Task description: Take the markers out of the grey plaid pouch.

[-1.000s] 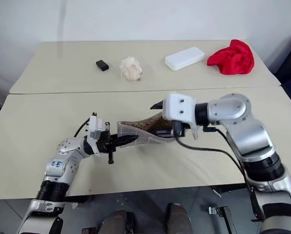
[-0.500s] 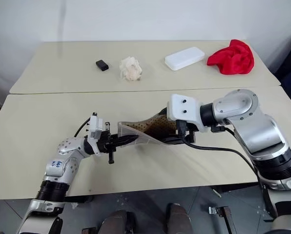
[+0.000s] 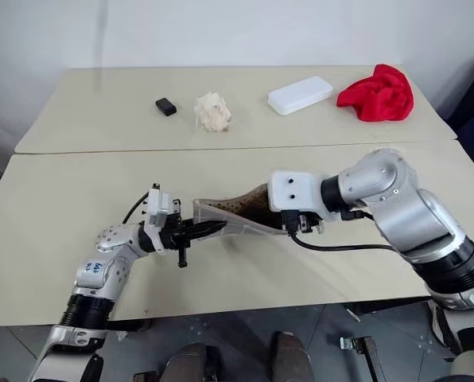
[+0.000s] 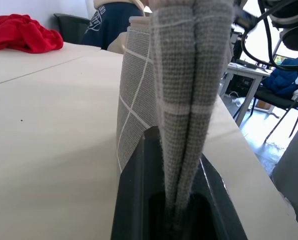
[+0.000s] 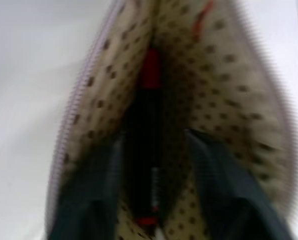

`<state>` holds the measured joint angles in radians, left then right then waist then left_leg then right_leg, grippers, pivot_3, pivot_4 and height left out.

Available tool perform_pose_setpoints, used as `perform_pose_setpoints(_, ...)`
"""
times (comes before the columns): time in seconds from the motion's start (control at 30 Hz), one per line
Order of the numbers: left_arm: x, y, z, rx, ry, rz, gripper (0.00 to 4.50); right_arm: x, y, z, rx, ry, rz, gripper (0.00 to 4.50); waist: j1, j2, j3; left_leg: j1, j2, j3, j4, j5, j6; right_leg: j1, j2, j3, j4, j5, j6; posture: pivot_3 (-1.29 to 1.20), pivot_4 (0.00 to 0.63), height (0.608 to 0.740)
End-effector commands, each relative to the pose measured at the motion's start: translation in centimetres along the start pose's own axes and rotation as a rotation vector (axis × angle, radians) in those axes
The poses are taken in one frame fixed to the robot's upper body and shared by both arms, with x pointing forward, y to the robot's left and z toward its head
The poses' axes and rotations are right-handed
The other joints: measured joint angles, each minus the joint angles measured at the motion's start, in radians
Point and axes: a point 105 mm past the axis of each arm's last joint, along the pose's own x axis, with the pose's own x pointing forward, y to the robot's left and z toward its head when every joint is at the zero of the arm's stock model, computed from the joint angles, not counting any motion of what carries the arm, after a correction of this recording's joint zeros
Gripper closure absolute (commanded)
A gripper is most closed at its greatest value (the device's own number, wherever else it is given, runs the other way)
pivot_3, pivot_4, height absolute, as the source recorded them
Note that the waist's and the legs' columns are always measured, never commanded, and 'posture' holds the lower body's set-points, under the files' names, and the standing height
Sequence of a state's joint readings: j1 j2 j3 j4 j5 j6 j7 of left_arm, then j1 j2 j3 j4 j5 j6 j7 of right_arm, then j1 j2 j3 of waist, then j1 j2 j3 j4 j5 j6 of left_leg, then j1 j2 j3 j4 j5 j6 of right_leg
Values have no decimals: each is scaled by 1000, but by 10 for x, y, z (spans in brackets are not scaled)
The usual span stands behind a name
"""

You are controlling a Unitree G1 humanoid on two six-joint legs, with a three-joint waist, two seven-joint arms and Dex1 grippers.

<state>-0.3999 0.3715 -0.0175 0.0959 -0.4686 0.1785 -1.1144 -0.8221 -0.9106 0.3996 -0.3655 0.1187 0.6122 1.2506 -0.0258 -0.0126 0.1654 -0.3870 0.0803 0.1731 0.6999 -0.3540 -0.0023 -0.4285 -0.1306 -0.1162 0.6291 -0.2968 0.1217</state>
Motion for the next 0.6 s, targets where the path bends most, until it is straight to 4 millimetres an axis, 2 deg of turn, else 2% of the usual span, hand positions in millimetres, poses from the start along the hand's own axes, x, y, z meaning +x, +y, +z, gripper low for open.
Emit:
perform_pose_setpoints(0.03, 2, 0, 8, 24, -17, -13, 4500, 0, -2, 13, -70, 20, 7, 2998, -1, 0, 0, 0, 0, 0, 0, 0, 0, 0, 0, 0, 0, 0, 0, 0, 150, 740)
perform_pose_setpoints(0.27, 7, -2, 7, 14, -19, -33, 4500, 21, -23, 9, -154, 157, -58, 2998, -1, 0, 0, 0, 0, 0, 0, 0, 0, 0, 0, 0, 0, 0, 0, 0, 150, 740)
perform_pose_setpoints(0.6, 7, -2, 7, 10, -23, -39, 4500, 43, -14, 0, -195, 234, -10, 2998, -2, 0, 0, 0, 0, 0, 1, 0, 0, 0, 0, 0, 1, 0, 0, 0, 150, 740)
